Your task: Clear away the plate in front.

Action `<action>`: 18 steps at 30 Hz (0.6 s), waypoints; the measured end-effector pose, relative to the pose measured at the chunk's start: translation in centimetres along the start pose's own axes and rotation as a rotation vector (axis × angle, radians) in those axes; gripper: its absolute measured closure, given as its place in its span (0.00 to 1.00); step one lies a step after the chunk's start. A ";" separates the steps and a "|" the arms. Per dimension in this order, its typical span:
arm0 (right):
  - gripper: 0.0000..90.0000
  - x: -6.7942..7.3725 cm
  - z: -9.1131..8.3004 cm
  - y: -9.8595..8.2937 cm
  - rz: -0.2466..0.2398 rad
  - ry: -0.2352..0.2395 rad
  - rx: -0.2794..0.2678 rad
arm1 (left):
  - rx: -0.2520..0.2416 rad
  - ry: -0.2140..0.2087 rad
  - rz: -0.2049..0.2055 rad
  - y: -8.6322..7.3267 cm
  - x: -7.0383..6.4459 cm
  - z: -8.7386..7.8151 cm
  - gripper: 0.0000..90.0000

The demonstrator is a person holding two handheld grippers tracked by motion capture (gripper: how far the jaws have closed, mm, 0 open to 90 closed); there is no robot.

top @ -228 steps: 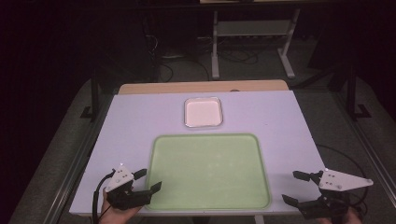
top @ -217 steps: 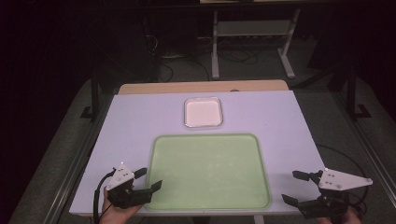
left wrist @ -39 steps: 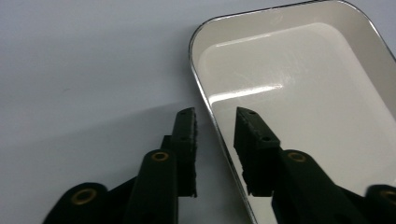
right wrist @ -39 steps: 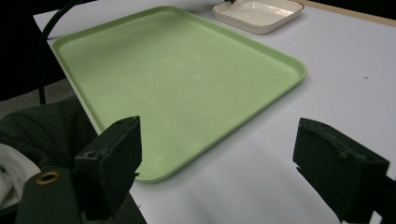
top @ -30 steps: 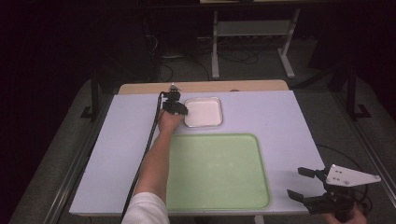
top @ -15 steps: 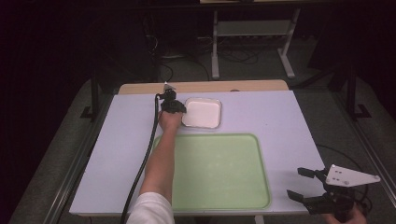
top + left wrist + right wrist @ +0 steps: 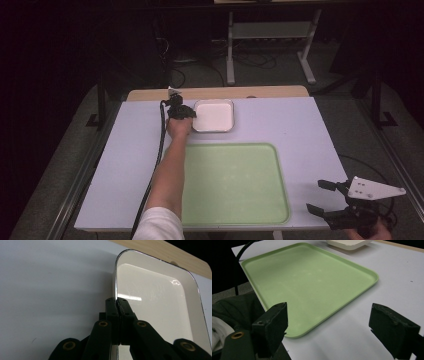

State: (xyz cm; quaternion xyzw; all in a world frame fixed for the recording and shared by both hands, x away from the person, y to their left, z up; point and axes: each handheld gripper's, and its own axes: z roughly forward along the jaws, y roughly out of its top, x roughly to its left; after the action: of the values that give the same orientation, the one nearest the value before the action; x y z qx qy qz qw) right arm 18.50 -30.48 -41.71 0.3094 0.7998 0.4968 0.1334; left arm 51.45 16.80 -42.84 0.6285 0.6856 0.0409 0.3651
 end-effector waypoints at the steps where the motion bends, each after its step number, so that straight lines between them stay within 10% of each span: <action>1: 0.16 0.0 0.0 0.0 0.001 -0.001 0.000 | -0.007 0.002 -0.005 0.1 0.0 -0.2 0.99; 18: 0.16 0.0 0.0 0.0 0.004 0.001 -0.010 | -0.057 -0.029 -0.011 0.3 -0.3 -3.1 0.99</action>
State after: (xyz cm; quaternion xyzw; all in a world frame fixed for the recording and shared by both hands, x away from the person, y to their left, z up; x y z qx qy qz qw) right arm 18.53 -30.51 -41.69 0.3100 0.7968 0.5012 0.1334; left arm 50.00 17.88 -40.27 0.6147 0.6821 0.0494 0.3929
